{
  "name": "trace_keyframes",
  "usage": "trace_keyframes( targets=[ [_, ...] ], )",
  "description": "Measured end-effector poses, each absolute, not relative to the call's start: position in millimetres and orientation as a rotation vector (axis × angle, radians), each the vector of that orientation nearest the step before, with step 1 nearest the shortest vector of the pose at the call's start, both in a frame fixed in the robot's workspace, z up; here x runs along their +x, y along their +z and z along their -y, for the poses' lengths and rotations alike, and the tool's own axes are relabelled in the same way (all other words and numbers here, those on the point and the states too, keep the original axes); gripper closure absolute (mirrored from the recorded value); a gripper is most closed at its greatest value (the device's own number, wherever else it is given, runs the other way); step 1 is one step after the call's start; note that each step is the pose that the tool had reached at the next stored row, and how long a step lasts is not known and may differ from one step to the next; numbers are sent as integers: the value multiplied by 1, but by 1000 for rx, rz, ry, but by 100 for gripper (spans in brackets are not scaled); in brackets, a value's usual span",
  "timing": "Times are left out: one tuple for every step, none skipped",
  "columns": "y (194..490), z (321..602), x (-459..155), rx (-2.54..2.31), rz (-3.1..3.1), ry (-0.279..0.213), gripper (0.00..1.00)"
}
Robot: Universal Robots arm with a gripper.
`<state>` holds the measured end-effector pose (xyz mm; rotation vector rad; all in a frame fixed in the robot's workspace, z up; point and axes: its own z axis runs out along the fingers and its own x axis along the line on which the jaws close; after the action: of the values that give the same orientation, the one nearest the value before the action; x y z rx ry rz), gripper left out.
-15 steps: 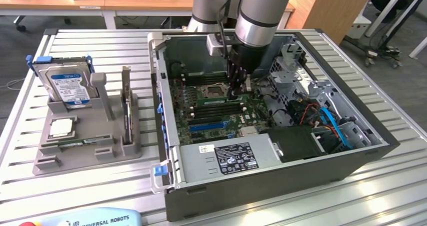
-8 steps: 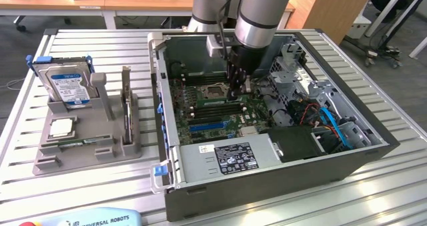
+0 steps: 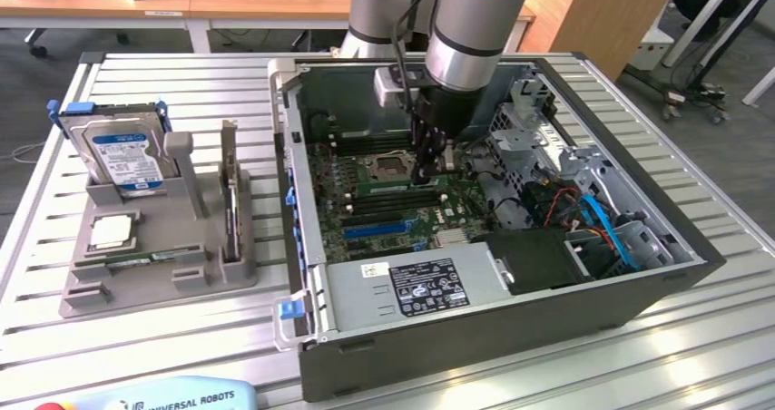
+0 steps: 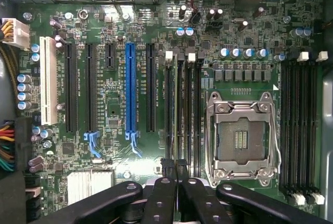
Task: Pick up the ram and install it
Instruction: 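Insert the ram into the slot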
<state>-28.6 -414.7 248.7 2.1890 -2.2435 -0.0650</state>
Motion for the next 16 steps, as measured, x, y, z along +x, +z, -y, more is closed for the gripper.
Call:
trace_keyframes(
  targets=[
    [248,415,-29,2189,2244,-65,89],
    [248,415,-29,2190,2243,-65,89],
    [248,415,-29,2191,2242,-65,89],
    [248,415,-29,2192,2241,-65,89],
    [248,415,-29,2192,2240,-65,89],
    [247,415,-29,2192,2241,-65,89],
    [246,415,-29,2192,2241,-65,89],
    [245,415,-29,2192,2241,-65,89],
    [245,415,-29,2192,2240,-65,89],
    [245,415,-29,2192,2240,-65,89],
    [245,415,-29,2192,2240,-65,89],
    [245,415,-29,2192,2240,-65,89],
    [244,415,-29,2192,2240,-65,89],
    [244,415,-29,2192,2240,-65,89],
    [244,415,-29,2192,2240,-65,89],
    [244,415,-29,2192,2240,-65,89]
  ],
)
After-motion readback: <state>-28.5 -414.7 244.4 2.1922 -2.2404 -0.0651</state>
